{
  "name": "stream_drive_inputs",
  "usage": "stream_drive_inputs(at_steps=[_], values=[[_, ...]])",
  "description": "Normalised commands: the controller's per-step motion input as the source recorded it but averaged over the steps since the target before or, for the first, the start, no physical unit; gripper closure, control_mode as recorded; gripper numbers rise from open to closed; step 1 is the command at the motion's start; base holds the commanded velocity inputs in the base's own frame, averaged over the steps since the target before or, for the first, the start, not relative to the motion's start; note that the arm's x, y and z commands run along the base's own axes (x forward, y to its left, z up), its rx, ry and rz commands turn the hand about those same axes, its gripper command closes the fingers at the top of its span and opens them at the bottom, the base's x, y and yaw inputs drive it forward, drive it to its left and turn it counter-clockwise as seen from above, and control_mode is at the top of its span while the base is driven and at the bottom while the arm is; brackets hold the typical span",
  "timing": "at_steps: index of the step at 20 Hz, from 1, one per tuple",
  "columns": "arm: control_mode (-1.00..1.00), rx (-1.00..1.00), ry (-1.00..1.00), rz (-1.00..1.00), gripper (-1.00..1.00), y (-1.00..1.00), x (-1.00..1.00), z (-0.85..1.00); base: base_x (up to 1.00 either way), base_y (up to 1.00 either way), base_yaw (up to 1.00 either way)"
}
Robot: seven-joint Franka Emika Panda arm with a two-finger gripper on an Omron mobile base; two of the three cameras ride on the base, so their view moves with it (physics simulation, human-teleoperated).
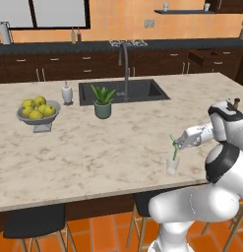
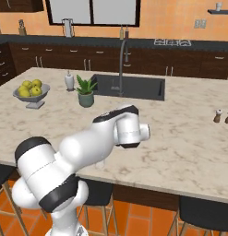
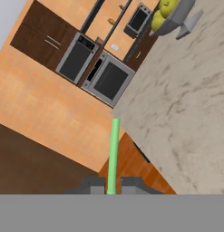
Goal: Take a straw from the drawer in front and place it inside the glass cup on the dining counter.
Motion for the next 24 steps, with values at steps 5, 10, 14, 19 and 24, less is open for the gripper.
stream_drive_inputs(at_steps=[5, 10, 14, 19, 24], values=[[-1.00, 0.00, 0.00, 0.00, 1.00, -0.01, 0.07, -0.07, 0.00, 0.00, 0.00], [-1.00, 0.00, -0.03, 0.00, 1.00, 0.00, 0.06, -0.11, 0.00, 0.00, 0.00], [-1.00, 0.00, -0.09, 0.01, 1.00, 0.00, 0.03, -0.03, 0.00, 0.00, 0.00], [-1.00, 0.00, -0.05, 0.01, 1.00, 0.00, 0.02, -0.07, 0.00, 0.00, 0.00], [-1.00, 0.00, 0.00, 0.00, 1.00, 0.00, 0.01, -0.07, 0.00, 0.00, 0.00]])
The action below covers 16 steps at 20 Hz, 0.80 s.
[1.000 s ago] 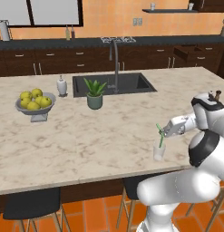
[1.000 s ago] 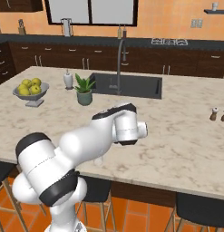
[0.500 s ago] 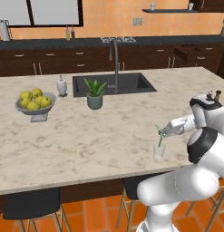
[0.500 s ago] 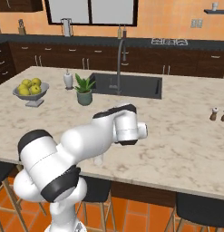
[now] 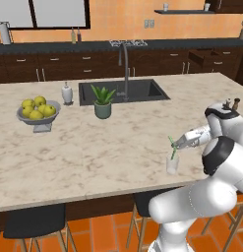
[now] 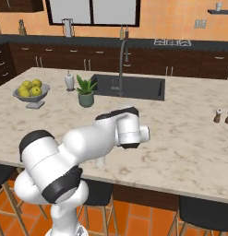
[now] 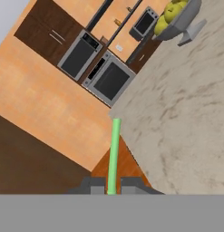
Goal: Take a straw from the drawer in front and place it inside the glass cup on the dining counter.
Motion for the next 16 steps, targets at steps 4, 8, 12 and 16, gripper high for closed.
stream_drive_inputs(at_steps=[4, 8, 12, 16], values=[[-1.00, 0.02, 0.00, 0.00, 1.00, 0.00, 0.00, -0.08, 0.00, 0.00, 0.00], [-1.00, 0.02, 0.00, 0.00, 1.00, 0.00, 0.00, -0.10, 0.00, 0.00, 0.00], [-1.00, 0.02, 0.00, 0.00, 1.00, 0.00, -0.02, -0.17, 0.00, 0.00, 0.00], [-1.00, 0.00, 0.00, 0.00, 1.00, 0.00, -0.11, -0.15, 0.00, 0.00, 0.00]])
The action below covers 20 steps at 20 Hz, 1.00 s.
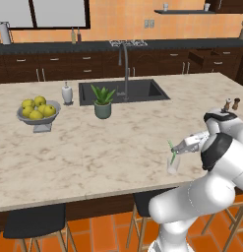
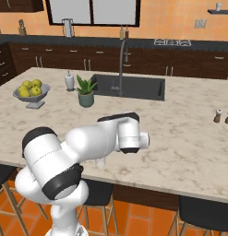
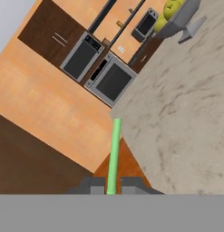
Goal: Take a straw from the drawer in front and place it inside the glass cup on the dining counter.
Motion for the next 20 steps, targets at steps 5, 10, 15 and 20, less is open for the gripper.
stream_drive_inputs(at_steps=[5, 10, 15, 20], values=[[-1.00, 0.00, 0.00, 0.00, -1.00, -0.01, -0.11, -0.12, 0.00, 0.00, 0.00], [-1.00, 0.00, -0.02, 0.00, -1.00, -0.12, -0.07, -0.02, 0.00, 0.00, 0.00], [-1.00, 0.00, -0.02, 0.00, -1.00, -0.07, -0.01, -0.05, 0.00, 0.00, 0.00], [-1.00, 0.00, -0.03, 0.00, -1.00, -0.03, 0.00, -0.10, 0.00, 0.00, 0.00]])
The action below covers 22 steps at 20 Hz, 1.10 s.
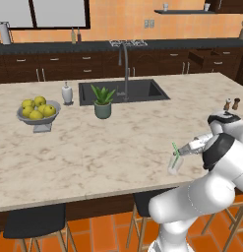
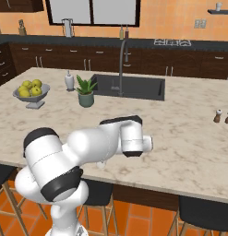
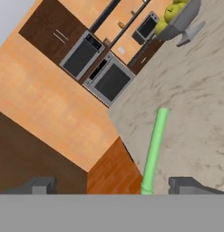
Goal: Take a straw from the drawer in front and place it inside the glass cup on the dining counter.
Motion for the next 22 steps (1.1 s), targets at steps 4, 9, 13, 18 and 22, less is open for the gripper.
stream_drive_inputs(at_steps=[4, 9, 13, 18, 22], values=[[-1.00, 0.00, -0.03, 0.00, -1.00, 0.00, 0.00, 0.04, 0.00, 0.00, 0.00], [-1.00, 0.00, -0.01, 0.00, -1.00, 0.00, 0.00, 0.11, 0.00, 0.00, 0.00], [-1.00, 0.00, 0.00, -0.02, -1.00, 0.00, 0.01, 0.00, 0.00, 0.00, 0.00], [-1.00, -0.04, 0.01, -0.06, -1.00, 0.00, 0.22, -0.02, 0.00, 0.00, 0.00], [-1.00, -0.03, 0.01, -0.02, -1.00, -0.05, 0.28, 0.00, 0.00, 0.00, 0.00]])
